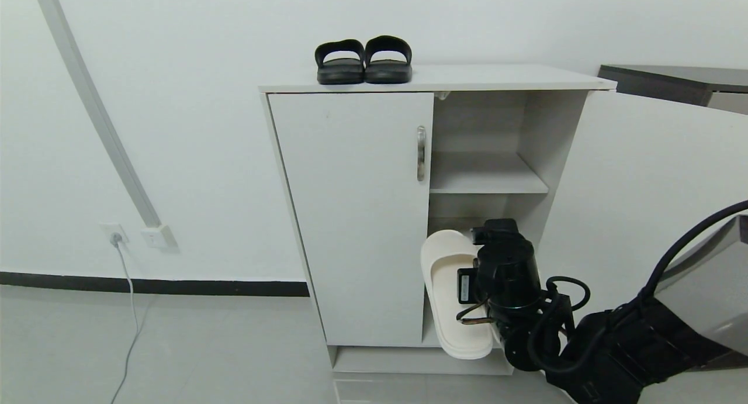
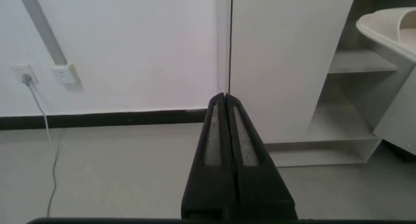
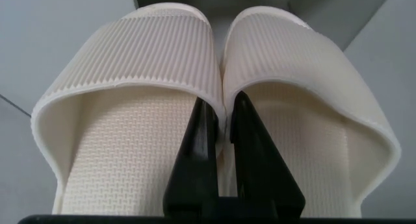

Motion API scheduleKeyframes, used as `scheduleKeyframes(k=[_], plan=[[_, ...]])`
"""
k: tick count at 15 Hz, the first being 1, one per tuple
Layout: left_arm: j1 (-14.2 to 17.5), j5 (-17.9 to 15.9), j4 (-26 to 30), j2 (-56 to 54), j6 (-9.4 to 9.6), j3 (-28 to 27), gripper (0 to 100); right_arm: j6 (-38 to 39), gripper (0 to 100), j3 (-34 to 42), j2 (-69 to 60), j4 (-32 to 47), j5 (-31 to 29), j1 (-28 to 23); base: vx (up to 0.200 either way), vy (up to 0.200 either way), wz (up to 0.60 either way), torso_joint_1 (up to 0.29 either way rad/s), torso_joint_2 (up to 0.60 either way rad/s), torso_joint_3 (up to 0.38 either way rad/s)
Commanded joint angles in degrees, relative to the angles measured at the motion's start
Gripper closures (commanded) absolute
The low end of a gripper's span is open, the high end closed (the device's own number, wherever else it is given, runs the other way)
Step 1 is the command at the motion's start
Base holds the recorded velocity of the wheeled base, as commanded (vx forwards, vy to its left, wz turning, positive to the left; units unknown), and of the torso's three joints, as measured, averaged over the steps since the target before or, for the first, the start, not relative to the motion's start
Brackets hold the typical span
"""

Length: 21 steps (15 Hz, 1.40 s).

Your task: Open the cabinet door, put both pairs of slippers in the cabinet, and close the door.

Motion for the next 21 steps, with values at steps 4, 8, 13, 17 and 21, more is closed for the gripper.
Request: scheduleKeyframes(k=[4, 8, 13, 17, 21], plan=[[0.0, 0.0, 0.0, 0.1, -0.03, 0.0, 100, 0.0, 100, 0.0, 0.8, 0.0, -0.4, 0.0, 0.0, -0.2, 0.0, 0.002, 0.0, 0.001], [0.0, 0.0, 0.0, 0.1, -0.03, 0.0, 100, 0.1, 100, 0.1, 2.1, -0.3, -0.2, 0.1, 0.0, -0.05, 0.0, 0.002, 0.0, -0.001], [0.0, 0.1, 0.0, 0.1, -0.12, 0.0, 100, -0.1, 100, -2.0, 7.8, -3.9, 4.2, 0.8, 0.0, 0.0, 0.0, 0.0, 0.0, 0.0], [0.0, 0.1, 0.0, 0.1, -0.38, 0.0, 100, 0.0, 100, -2.3, 11.6, -6.7, 4.2, 1.0, 0.0, 0.0, 0.0, 0.0, 0.0, 0.0], [0.0, 0.1, 0.0, 0.1, -0.91, 0.0, 100, 0.0, 100, -2.5, 14.1, -8.5, 4.1, 1.1, 0.0, 0.0, 0.0, 0.0, 0.0, 0.0]])
